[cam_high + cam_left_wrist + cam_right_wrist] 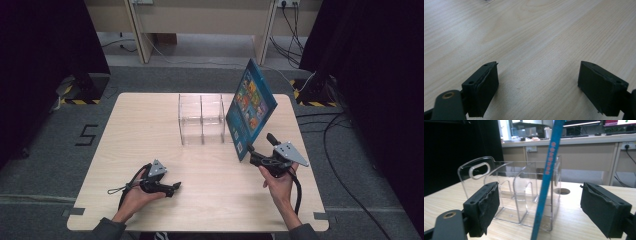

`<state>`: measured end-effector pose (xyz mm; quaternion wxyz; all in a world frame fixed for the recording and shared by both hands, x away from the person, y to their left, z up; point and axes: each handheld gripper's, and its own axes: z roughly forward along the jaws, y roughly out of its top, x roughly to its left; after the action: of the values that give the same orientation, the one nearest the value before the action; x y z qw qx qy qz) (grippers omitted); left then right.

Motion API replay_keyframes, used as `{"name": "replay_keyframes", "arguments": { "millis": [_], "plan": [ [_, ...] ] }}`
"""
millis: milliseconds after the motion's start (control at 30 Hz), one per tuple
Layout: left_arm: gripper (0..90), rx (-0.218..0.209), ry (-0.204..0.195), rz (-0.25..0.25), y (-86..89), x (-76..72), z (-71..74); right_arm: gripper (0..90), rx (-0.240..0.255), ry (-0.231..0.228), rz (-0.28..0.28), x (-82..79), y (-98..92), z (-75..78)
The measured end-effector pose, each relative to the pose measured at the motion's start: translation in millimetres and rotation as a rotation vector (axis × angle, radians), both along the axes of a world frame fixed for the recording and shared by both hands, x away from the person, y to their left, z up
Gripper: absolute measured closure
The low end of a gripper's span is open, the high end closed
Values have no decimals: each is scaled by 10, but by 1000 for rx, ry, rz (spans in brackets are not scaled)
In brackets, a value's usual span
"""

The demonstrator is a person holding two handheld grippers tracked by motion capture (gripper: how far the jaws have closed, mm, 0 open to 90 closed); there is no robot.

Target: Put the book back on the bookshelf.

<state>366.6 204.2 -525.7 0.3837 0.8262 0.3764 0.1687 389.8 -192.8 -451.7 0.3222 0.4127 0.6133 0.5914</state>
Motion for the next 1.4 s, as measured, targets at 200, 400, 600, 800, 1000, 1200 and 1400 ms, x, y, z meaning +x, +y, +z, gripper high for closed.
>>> {"name": "replay_keyframes", "arguments": {
  "millis": [200, 400, 600, 800, 1000, 1200, 1400],
  "plan": [
    [158, 0, 0, -2, -1, 0, 0, 158, 3, 2, 1, -78, 4, -34],
    [158, 1, -2, -6, -1, -1, -1, 156, -21, 17, 21, -174, 16, -46],
    [156, 0, 0, -7, -2, -2, 0, 169, -48, 48, 29, -261, 19, -112],
    [156, 0, 0, -7, -2, -2, 0, 158, -78, 75, 51, -354, -12, -158],
    [156, 0, 0, -7, -2, -2, 0, 159, -113, 101, 85, -452, -20, -223],
    [156, 1, 0, -8, -2, -2, 0, 158, -131, 115, 105, -498, -42, -247],
    [150, 2, 1, -12, -4, -2, 0, 159, -146, 133, 123, -556, -58, -285]
  ]
}}
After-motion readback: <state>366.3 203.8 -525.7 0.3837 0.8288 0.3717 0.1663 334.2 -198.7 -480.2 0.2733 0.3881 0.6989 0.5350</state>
